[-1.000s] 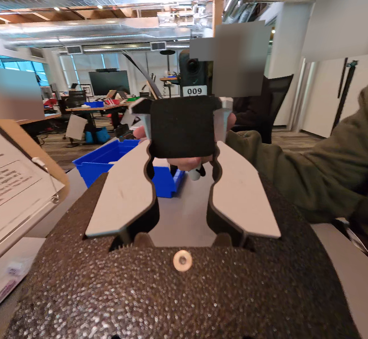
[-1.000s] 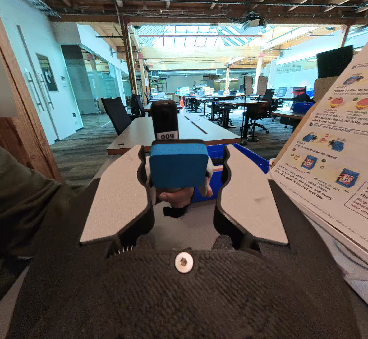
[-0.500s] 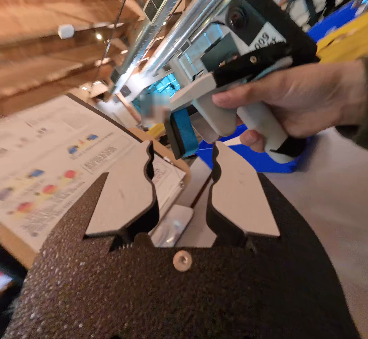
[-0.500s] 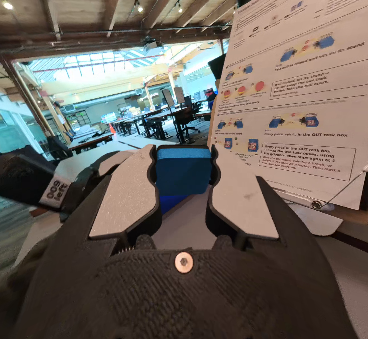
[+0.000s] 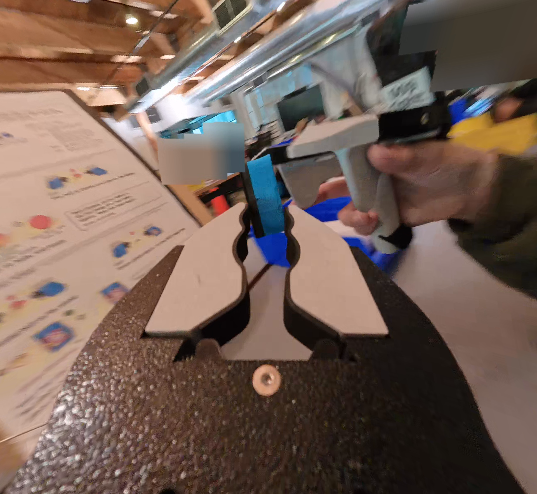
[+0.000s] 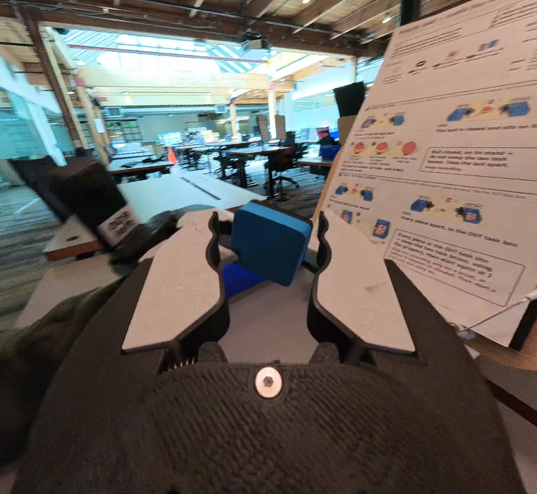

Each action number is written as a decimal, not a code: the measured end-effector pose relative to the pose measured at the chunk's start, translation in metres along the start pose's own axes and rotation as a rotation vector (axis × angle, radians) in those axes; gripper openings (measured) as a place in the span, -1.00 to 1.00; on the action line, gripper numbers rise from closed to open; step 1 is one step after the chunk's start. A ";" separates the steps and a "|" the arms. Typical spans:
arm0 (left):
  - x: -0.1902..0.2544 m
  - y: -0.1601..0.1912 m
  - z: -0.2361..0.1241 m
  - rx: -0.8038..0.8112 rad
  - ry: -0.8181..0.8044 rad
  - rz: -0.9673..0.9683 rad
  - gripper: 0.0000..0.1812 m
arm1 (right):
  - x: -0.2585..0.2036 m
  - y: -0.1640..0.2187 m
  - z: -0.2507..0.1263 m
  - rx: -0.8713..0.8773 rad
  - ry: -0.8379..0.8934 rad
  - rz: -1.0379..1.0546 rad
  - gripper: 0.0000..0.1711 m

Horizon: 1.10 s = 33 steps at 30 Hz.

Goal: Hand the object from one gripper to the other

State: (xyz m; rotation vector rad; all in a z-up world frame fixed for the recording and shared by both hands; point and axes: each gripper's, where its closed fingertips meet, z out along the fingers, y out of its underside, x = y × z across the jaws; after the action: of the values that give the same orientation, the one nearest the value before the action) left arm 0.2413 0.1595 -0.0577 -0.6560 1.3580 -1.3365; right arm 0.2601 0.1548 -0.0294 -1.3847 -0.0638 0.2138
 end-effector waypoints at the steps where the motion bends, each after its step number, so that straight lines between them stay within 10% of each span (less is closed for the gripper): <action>1: 0.003 -0.003 -0.005 0.039 0.079 -0.088 -0.76 | -0.003 0.002 -0.005 -0.020 -0.059 0.030 -0.21; 7: -0.005 -0.029 -0.032 0.301 0.291 -0.457 -0.76 | -0.031 0.009 -0.013 -0.060 -0.319 0.179 -0.36; 17: -0.011 -0.017 -0.028 0.259 0.254 -0.484 -0.77 | -0.039 0.028 0.020 -0.125 -0.201 -0.057 -0.69; 24: -0.035 0.017 -0.017 -0.134 -0.027 -0.486 -0.10 | 0.017 0.038 0.015 -0.291 0.253 -0.671 -0.72; 33: -0.018 0.019 -0.015 -0.278 -0.006 -0.553 -0.32 | 0.007 0.060 0.024 -0.467 0.252 -1.260 -0.72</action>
State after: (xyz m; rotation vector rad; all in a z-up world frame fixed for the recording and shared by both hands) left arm 0.2377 0.1853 -0.0730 -1.2934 1.4269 -1.5789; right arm 0.2566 0.1894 -0.0847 -1.5688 -0.7832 -1.0786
